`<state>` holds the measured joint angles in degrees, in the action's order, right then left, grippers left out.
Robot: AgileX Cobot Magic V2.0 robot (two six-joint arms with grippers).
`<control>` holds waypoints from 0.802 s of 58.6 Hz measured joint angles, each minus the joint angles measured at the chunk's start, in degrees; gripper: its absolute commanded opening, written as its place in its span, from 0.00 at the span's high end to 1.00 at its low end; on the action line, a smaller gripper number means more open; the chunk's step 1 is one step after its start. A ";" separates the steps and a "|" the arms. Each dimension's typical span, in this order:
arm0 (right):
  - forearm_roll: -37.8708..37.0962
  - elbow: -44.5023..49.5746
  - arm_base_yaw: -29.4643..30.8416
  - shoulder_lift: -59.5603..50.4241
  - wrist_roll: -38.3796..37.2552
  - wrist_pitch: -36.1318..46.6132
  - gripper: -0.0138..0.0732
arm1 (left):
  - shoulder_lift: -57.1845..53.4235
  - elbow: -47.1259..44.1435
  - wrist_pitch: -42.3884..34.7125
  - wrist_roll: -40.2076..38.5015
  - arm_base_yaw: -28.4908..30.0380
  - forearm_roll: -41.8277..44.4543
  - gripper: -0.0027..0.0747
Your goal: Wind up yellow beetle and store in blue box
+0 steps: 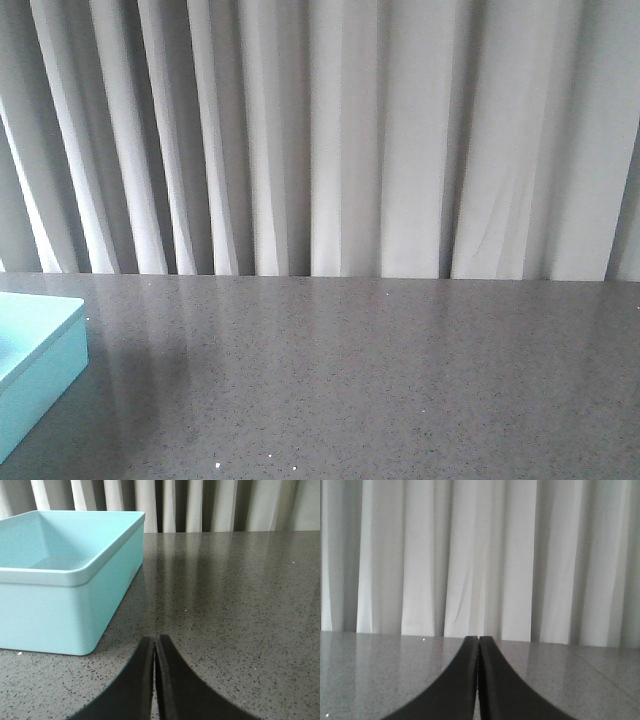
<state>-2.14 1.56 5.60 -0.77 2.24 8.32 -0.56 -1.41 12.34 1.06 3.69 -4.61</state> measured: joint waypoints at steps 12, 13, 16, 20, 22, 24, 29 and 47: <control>0.00 0.00 0.00 0.00 0.00 -1.48 0.85 | 0.00 0.00 0.00 0.00 0.00 0.00 0.97; 0.00 0.00 0.00 0.00 0.00 -1.53 0.85 | 0.00 0.00 0.00 0.00 0.00 0.00 0.97; 0.00 0.00 0.00 0.00 0.00 -1.53 0.85 | 0.00 0.00 0.00 0.00 0.00 0.00 0.97; 0.00 0.00 0.00 0.00 0.00 -1.53 0.85 | 0.00 0.00 0.00 0.00 0.00 0.00 0.97; 0.00 0.00 0.00 0.00 0.00 -1.53 0.85 | 0.00 0.00 0.00 0.00 0.00 0.00 0.97; 0.00 0.00 0.00 0.00 0.00 -1.53 0.85 | 0.00 0.00 0.00 0.00 0.00 0.00 0.97; 0.00 0.00 0.00 0.00 0.00 -1.53 0.85 | 0.00 0.00 0.00 0.00 0.00 0.00 0.97; 0.00 0.00 0.00 0.00 0.00 -1.53 0.85 | 0.00 0.00 0.00 0.00 0.00 0.00 0.97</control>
<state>-2.14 1.56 5.60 -0.77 2.24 6.79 -0.56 -1.41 12.34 1.06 3.69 -4.61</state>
